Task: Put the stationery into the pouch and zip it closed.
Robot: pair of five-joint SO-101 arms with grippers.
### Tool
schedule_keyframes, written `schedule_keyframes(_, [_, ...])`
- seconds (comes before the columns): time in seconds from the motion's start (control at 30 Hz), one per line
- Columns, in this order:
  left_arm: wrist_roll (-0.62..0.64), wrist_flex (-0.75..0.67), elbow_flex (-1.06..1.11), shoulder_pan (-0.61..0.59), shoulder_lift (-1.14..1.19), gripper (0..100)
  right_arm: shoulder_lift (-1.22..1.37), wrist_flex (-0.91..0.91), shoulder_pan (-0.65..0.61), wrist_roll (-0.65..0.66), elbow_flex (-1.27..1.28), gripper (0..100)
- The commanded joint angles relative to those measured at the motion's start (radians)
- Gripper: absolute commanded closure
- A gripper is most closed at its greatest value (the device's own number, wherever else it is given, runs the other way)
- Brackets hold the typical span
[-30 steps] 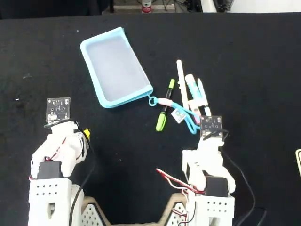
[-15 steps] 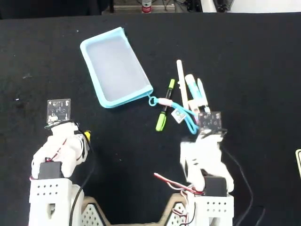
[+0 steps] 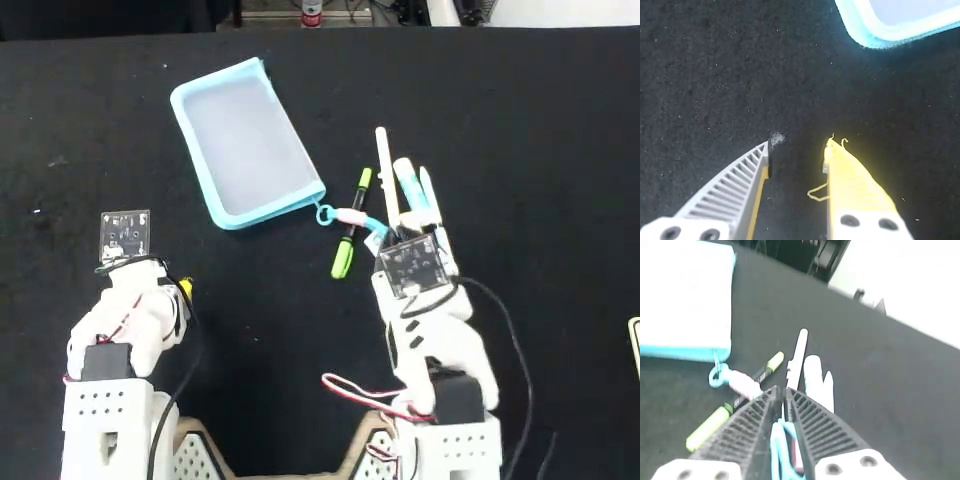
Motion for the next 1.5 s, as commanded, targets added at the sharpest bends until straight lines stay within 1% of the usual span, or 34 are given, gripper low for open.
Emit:
schedule_keyframes(0.0, [0.002, -0.006, -0.005, -0.001, -0.012, 82, -0.099, 0.110, -0.017, 0.011, -0.232, 98.2])
schedule_keyframes(0.17, [0.002, -0.006, -0.005, 0.001, -0.012, 82, -0.041, 0.233, -0.091, 0.011, -0.357, 97.8])
schedule_keyframes(0.23, [0.002, -0.006, -0.005, 0.001, -0.012, 82, 0.039, 0.253, -0.110, 0.009, -0.390, 93.3])
schedule_keyframes(0.33, [0.002, -0.006, -0.005, 0.001, -0.012, 82, 0.211, 0.258, -0.115, 0.009, -0.444, 86.5])
schedule_keyframes(0.6, [0.002, -0.006, -0.004, 0.001, -0.012, 82, 0.748, 0.253, -0.110, 0.009, -0.595, 85.8])
schedule_keyframes(0.87, [0.002, -0.003, -0.004, 0.001, -0.012, 82, 1.109, 0.252, -0.110, 0.011, -0.788, 85.7])
schedule_keyframes(1.0, [0.002, -0.003, -0.004, 0.001, -0.012, 82, 1.251, 0.219, -0.110, 0.011, -0.849, 85.6])
schedule_keyframes(1.2, [0.002, -0.002, -0.005, -0.001, -0.012, 82, 1.432, 0.103, -0.110, 0.017, -0.862, 85.3])
schedule_keyframes(1.37, [0.002, -0.002, -0.007, -0.001, -0.012, 82, 1.529, 0.057, -0.110, 0.018, -0.875, 75.3])
schedule_keyframes(1.47, [0.002, -0.002, -0.007, -0.001, -0.012, 82, 1.572, 0.057, -0.109, 0.020, -0.915, 75.1])
